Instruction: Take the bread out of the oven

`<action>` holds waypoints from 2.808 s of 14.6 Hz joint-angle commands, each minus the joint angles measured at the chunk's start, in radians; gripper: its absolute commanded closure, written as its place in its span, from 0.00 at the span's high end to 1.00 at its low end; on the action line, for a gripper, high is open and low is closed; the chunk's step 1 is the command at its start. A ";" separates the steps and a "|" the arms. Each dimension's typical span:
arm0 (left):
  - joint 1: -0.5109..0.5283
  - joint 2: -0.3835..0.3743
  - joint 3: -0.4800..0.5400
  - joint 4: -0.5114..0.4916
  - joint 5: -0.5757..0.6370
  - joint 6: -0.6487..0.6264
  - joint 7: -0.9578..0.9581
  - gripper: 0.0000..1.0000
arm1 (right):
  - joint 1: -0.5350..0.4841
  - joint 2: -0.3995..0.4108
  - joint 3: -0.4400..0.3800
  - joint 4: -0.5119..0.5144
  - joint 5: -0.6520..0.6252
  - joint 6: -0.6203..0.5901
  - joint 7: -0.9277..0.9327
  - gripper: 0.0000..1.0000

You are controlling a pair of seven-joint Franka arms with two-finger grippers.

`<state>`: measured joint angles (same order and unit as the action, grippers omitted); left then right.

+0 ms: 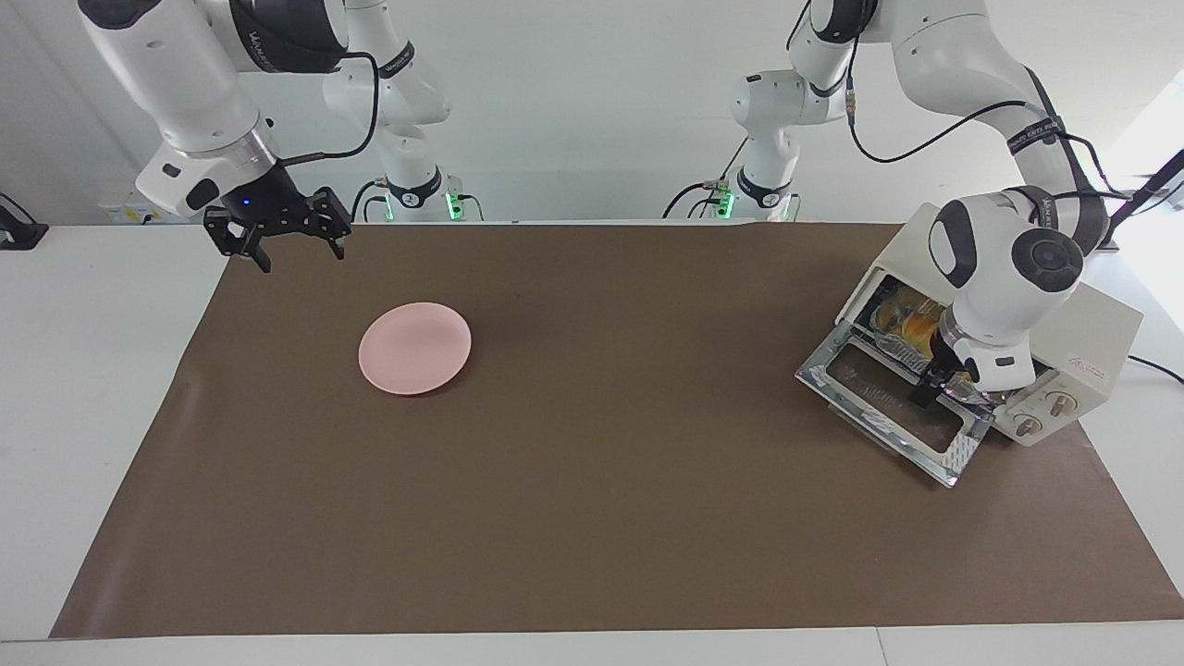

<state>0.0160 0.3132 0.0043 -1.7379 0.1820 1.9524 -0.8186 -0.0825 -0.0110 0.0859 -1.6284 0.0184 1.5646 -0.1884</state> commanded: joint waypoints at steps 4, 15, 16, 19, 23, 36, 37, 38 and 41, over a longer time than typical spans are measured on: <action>-0.007 -0.055 0.005 -0.130 0.030 0.089 -0.053 0.60 | -0.014 -0.017 0.011 -0.016 -0.003 -0.002 -0.011 1.00; -0.169 0.021 -0.009 0.076 -0.050 0.080 -0.014 0.00 | -0.014 -0.017 0.011 -0.016 -0.003 0.000 -0.011 1.00; -0.200 0.044 -0.009 0.128 -0.091 0.079 -0.016 0.00 | -0.014 -0.017 0.011 -0.016 -0.003 -0.001 -0.011 1.00; -0.318 0.072 -0.009 0.181 -0.176 0.076 0.012 0.00 | -0.014 -0.017 0.011 -0.016 -0.003 -0.001 -0.011 1.00; -0.484 0.075 -0.012 0.175 -0.185 0.080 0.119 0.00 | -0.014 -0.017 0.011 -0.016 -0.003 -0.002 -0.011 1.00; -0.700 0.210 -0.024 0.170 -0.262 0.172 0.154 0.57 | -0.014 -0.017 0.011 -0.016 -0.003 0.000 -0.011 1.00; -0.699 0.208 -0.023 0.175 -0.282 0.160 0.151 0.82 | -0.014 -0.017 0.011 -0.016 -0.003 -0.006 -0.011 1.00; -0.692 0.207 -0.021 0.179 -0.283 0.149 0.148 1.00 | -0.017 -0.017 0.011 -0.016 -0.003 -0.027 -0.012 1.00; -0.644 0.149 -0.006 0.176 -0.283 0.099 0.151 1.00 | -0.020 -0.018 0.011 -0.011 -0.003 -0.037 -0.019 1.00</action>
<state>-0.6688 0.5166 -0.0135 -1.5650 -0.0776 2.1180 -0.6860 -0.0832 -0.0112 0.0852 -1.6283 0.0183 1.5397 -0.1884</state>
